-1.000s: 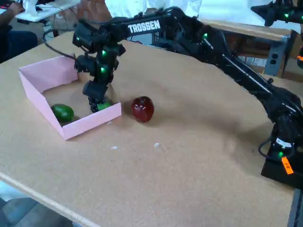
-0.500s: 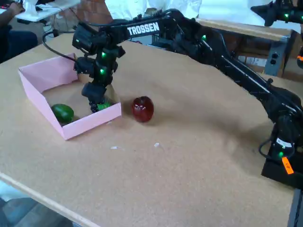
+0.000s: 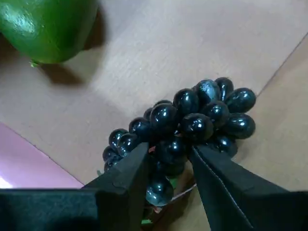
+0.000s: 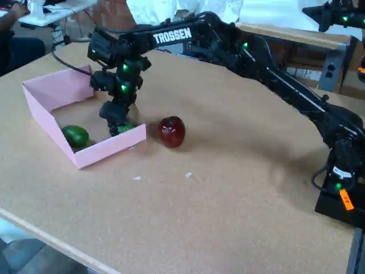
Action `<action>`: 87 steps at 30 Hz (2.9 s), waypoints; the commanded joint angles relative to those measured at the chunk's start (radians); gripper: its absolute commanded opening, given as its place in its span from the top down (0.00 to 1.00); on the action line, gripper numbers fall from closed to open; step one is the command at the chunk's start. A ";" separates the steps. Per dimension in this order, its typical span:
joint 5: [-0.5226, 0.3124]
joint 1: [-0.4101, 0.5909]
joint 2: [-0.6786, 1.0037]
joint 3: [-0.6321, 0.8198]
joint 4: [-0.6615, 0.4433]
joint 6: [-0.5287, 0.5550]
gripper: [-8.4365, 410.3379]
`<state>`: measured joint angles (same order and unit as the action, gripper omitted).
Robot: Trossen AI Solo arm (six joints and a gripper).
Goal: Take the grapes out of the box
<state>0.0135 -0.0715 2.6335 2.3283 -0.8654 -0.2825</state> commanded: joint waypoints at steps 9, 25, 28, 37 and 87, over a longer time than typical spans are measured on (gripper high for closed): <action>-0.067 -0.002 0.023 -0.001 -0.026 -0.012 1.00; -0.066 -0.010 -0.137 0.029 -0.006 -0.026 0.98; -0.066 -0.011 -0.175 0.029 -0.007 -0.025 0.98; -0.066 -0.017 -0.247 0.029 -0.058 -0.009 0.98; -0.073 -0.245 -0.573 0.027 -0.488 0.205 0.98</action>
<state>-0.0586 -0.2890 2.0670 2.3547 -1.3212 -0.0971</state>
